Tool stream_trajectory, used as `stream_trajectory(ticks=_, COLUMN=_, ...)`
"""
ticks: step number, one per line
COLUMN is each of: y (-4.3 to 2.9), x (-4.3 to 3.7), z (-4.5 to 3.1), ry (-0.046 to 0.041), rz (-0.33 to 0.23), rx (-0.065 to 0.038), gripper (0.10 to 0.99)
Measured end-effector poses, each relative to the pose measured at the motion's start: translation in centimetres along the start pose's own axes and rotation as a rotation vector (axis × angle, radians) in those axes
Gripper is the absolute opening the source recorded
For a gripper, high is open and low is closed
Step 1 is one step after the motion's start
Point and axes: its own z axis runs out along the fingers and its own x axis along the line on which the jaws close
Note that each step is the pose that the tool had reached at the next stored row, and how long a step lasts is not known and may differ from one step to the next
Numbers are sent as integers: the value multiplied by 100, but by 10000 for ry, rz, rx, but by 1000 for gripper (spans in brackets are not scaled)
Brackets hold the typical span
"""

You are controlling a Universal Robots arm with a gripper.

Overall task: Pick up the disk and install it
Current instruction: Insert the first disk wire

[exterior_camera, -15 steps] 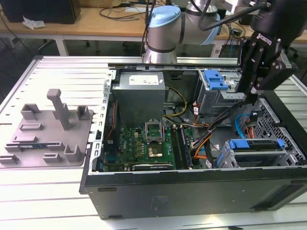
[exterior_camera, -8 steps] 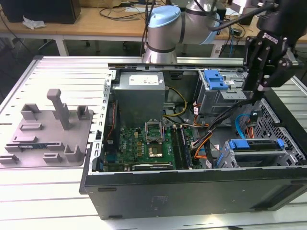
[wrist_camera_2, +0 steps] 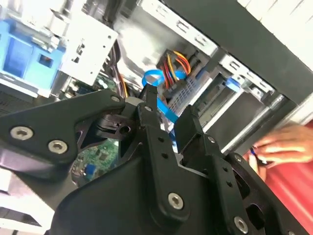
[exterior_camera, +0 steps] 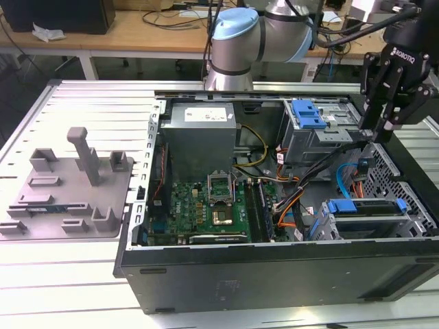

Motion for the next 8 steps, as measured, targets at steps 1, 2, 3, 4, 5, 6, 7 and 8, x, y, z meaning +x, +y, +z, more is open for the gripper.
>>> stream_trajectory(ticks=1, y=0, x=-13, z=-3, ry=311, rz=5, rx=-20, gripper=416)
stream_trajectory(ticks=2, y=-3, x=-20, z=-3, ry=506, rz=7, rx=-29, gripper=416)
stream_trajectory(ticks=3, y=-5, x=-26, z=-3, ry=679, rz=9, rx=-38, gripper=416)
stream_trajectory(ticks=4, y=-9, x=-32, z=-5, ry=865, rz=12, rx=-48, gripper=416)
stream_trajectory(ticks=5, y=-14, x=-42, z=-7, ry=1106, rz=17, rx=-51, gripper=416)
stream_trajectory(ticks=6, y=-17, x=-50, z=-8, ry=1301, rz=25, rx=-41, gripper=416)
stream_trajectory(ticks=7, y=-19, x=-55, z=-8, ry=1477, rz=39, rx=-11, gripper=416)
stream_trajectory(ticks=8, y=-22, x=-59, z=-10, ry=1871, rz=119, rx=146, gripper=416)
